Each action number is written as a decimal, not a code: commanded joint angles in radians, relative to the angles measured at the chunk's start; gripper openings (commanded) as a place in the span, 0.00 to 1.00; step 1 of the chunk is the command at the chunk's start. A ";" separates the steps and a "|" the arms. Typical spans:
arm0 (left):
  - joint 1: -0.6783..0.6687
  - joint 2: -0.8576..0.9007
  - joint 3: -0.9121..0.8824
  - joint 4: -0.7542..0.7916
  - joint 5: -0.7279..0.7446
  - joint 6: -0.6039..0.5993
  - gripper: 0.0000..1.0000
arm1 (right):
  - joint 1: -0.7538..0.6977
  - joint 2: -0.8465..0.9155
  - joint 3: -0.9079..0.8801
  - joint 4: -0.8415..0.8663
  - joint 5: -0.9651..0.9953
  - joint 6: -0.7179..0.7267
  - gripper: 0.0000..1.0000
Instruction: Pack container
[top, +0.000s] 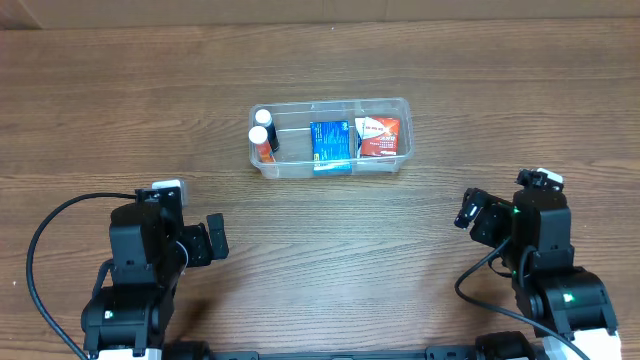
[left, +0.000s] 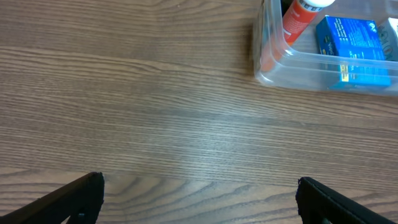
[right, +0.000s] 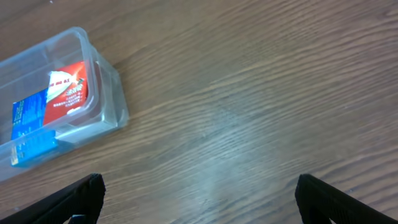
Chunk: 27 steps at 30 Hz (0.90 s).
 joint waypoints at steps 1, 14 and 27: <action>0.004 0.008 -0.012 0.001 -0.011 0.018 1.00 | 0.004 -0.024 -0.019 0.084 -0.002 -0.076 1.00; 0.004 0.010 -0.012 0.001 -0.011 0.018 1.00 | -0.002 -0.774 -0.605 0.682 -0.163 -0.347 1.00; 0.004 0.010 -0.012 0.001 -0.011 0.018 1.00 | -0.135 -0.773 -0.735 0.759 -0.346 -0.393 1.00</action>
